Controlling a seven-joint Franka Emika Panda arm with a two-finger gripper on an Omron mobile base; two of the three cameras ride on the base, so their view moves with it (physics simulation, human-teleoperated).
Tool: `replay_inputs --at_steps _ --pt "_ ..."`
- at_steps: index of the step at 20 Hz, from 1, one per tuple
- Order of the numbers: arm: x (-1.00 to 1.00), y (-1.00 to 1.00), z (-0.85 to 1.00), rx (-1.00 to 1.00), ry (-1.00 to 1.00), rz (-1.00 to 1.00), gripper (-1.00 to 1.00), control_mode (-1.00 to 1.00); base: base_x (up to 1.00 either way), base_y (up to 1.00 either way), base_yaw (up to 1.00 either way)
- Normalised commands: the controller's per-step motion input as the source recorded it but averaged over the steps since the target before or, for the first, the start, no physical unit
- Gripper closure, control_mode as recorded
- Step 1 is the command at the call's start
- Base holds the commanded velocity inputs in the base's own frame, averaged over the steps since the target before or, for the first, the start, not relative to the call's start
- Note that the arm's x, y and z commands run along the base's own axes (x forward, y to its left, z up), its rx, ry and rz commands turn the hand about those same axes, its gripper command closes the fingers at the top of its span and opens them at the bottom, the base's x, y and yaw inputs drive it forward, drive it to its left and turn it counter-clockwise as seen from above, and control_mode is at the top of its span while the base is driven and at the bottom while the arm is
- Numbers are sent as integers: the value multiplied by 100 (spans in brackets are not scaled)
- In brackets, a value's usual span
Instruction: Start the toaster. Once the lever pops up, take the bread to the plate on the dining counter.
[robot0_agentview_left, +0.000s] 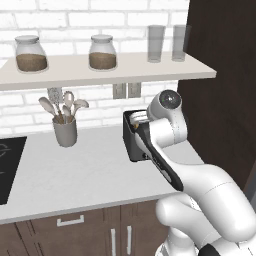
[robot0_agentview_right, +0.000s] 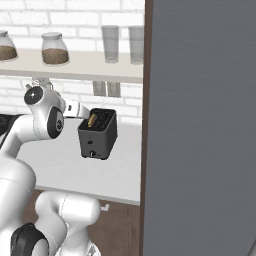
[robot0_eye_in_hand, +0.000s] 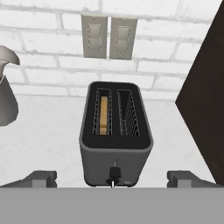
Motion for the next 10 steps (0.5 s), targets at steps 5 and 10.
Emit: replay_inputs --at_steps 5,10 --pt "0 0 0 0 0 0 -100 -100 0 0 0" --pt "0 0 0 0 0 0 -100 -100 0 0 0"
